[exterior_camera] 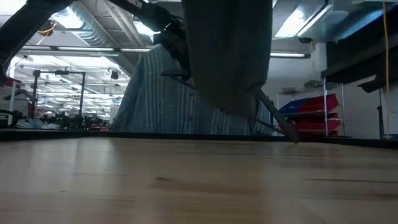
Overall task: Unhang clothes
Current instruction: Remove the jeans from the hanger
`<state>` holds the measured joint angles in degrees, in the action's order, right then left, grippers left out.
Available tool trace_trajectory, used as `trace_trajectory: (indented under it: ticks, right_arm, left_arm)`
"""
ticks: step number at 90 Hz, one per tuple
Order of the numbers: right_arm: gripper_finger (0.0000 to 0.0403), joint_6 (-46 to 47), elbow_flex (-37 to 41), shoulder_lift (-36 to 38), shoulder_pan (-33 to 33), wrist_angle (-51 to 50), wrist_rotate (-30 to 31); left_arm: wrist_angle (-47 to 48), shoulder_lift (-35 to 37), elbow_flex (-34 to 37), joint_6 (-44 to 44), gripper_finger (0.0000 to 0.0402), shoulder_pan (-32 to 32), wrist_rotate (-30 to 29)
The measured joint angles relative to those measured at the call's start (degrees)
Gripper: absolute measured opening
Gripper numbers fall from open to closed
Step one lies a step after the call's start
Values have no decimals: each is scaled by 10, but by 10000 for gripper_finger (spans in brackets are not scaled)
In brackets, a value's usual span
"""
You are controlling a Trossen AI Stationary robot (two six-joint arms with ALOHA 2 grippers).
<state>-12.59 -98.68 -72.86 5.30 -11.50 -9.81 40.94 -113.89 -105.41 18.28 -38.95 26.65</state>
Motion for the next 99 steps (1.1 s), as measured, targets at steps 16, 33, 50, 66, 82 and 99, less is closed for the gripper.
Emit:
trace_trajectory:
  ticks: [16,33,50,66,82,99]
  right_arm:
    - [0,-43,-55,0,-18,18,-14]
    - [0,-59,-101,2,-43,-16,-28]
    - [0,-59,-110,1,-61,-57,-48]
    - [0,-29,-82,-1,-76,-174,-31]
    - [0,46,34,26,-76,-185,74]
    - [0,158,282,122,-76,-73,107]
  left_arm:
    - [0,0,0,-12,25,3,-8]
    - [1,0,0,-16,26,3,-7]
    - [0,0,0,-17,25,3,-7]
    - [-1,0,0,-22,25,3,-5]
    - [-1,0,0,-22,25,3,-5]
    - [-1,0,0,-18,25,3,-1]
